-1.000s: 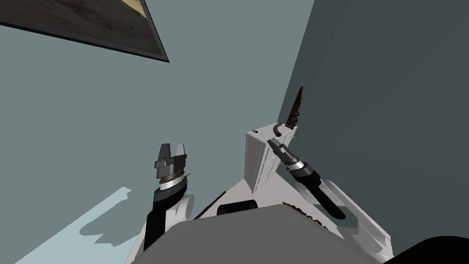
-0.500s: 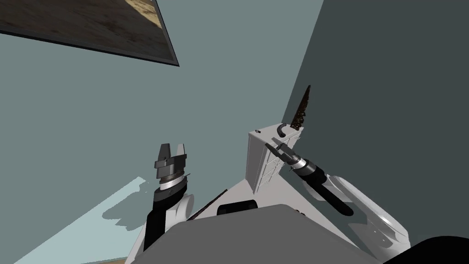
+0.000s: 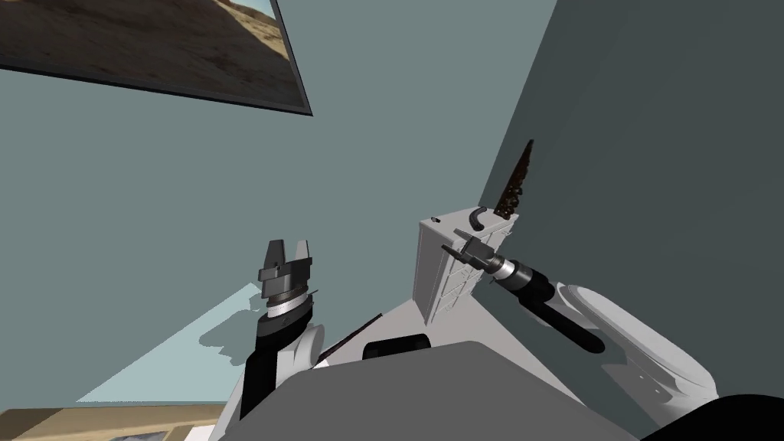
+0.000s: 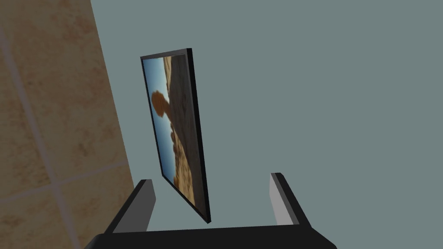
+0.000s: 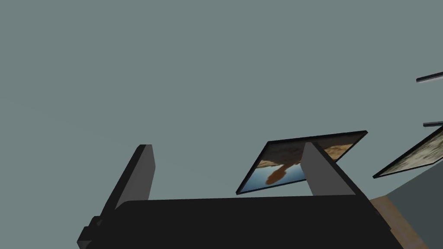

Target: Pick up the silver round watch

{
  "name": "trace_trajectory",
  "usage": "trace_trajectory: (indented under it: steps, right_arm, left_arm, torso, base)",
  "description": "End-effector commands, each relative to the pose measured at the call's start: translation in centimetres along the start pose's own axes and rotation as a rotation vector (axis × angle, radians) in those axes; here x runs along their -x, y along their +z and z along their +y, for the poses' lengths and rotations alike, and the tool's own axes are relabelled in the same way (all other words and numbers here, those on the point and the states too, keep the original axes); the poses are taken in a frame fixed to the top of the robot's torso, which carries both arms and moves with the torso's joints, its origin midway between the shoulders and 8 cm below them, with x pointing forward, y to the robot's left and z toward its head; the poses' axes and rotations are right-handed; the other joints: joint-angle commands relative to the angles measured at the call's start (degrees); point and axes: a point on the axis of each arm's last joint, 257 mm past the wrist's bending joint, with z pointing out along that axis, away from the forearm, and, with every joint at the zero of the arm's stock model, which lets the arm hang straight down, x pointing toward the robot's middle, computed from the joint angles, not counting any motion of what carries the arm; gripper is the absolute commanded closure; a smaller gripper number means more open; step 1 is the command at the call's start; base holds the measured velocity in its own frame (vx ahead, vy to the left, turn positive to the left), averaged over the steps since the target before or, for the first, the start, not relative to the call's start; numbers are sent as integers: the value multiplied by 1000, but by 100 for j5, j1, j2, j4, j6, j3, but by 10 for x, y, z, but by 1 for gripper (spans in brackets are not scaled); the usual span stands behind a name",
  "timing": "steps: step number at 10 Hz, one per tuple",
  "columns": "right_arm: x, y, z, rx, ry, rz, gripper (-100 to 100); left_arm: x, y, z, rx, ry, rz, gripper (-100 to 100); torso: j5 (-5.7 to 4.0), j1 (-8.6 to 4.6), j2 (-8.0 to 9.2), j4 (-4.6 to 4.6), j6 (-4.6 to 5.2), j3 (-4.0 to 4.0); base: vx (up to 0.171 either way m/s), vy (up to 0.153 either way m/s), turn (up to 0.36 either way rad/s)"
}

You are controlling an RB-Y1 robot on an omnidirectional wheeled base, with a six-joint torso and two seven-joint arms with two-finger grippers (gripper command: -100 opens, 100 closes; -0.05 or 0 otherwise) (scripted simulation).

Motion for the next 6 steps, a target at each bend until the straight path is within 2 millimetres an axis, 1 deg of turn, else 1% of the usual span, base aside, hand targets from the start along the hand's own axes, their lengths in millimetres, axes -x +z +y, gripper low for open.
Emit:
trace_trajectory:
  steps: [1, 2, 3, 4, 5, 6]
  right_arm:
    - [-2, -2, -2, 43, -107, 52, -100]
    - [-7, -2, -1, 51, -134, 74, -100]
    - [-6, -3, -4, 85, -215, 106, -100]
    - [-11, -3, -4, 96, -244, 129, -100]
    - [-9, -4, -7, 131, -327, 161, -100]
    - [-14, -4, -7, 142, -357, 185, -100]
  left_arm:
    - [0, 0, 0, 0, 0, 0, 0]
    - [0, 0, 0, 0, 0, 0, 0]
    - [0, 0, 0, 0, 0, 0, 0]
    - [0, 0, 0, 0, 0, 0, 0]
    - [0, 0, 0, 0, 0, 0, 0]
    - [0, 0, 0, 0, 0, 0, 0]
  torso:
    - [0, 0, 0, 0, 0, 0]
    - [1, 0, -2, -1, -3, -1]
    - [0, 0, -4, -1, 0, -2]
    - [1, 0, -4, -1, -3, -2]
    - [0, 0, -4, -1, 1, -3]
    - [0, -1, -6, -1, -3, -3]
  base:
    - [-12, -13, 157]
    - [-8, -15, 97]
    - [-12, -13, 174]
    - [-10, -15, 81]
    - [-7, -16, 167]
    - [-4, -18, 86]
